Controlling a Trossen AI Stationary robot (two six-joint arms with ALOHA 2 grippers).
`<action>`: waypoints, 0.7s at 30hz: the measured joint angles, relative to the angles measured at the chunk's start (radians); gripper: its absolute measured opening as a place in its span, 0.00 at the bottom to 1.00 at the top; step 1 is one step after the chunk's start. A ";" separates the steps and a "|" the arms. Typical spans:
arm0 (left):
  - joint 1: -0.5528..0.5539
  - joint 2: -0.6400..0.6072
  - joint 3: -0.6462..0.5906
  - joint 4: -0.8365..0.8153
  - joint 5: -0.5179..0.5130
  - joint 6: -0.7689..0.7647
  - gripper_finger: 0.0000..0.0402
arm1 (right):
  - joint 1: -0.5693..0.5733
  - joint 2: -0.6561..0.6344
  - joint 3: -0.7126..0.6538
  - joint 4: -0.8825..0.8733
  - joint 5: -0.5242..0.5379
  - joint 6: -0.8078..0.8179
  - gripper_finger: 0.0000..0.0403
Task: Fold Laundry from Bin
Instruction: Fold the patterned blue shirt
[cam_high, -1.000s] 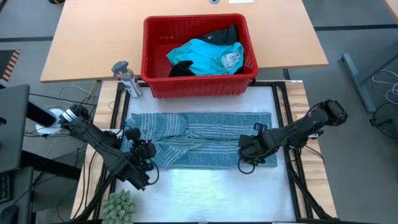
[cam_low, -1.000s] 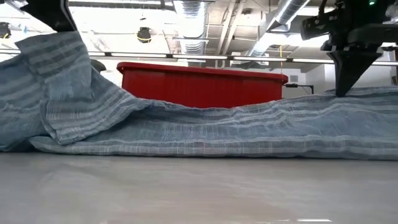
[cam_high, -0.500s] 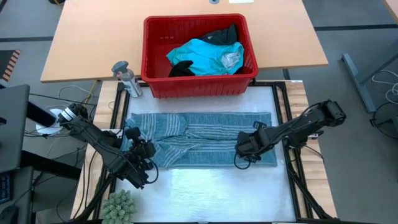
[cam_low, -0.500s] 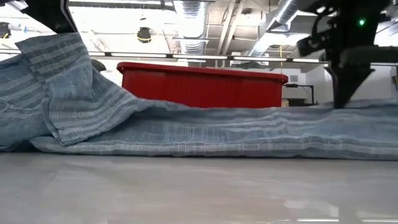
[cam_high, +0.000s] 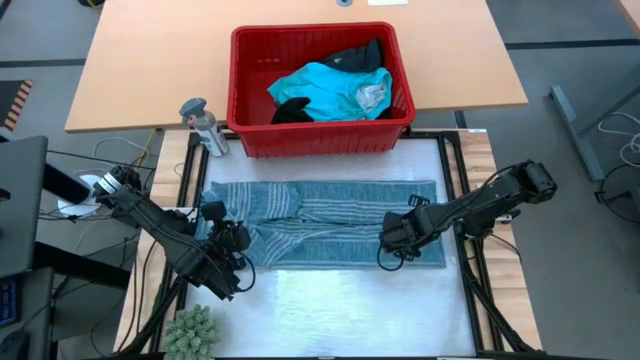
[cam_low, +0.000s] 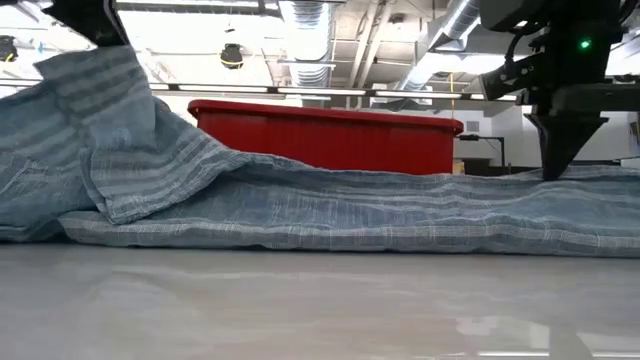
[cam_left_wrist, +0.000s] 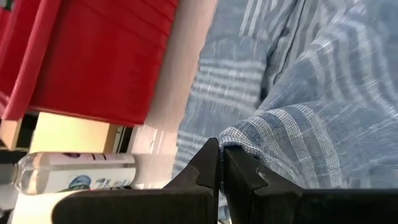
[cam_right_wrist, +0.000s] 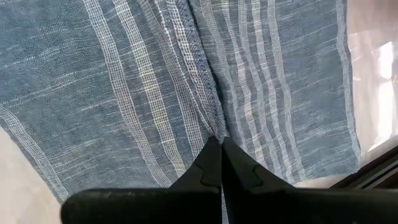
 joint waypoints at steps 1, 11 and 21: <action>0.000 -0.002 0.011 0.000 -0.004 0.008 0.00 | 0.000 0.000 0.000 -0.006 0.007 -0.003 0.05; 0.046 -0.004 0.026 0.000 -0.023 0.056 0.00 | -0.053 0.000 0.000 -0.026 0.035 -0.049 0.05; 0.083 -0.004 0.026 0.000 -0.034 0.109 0.00 | -0.112 0.000 0.000 -0.010 0.035 -0.075 0.05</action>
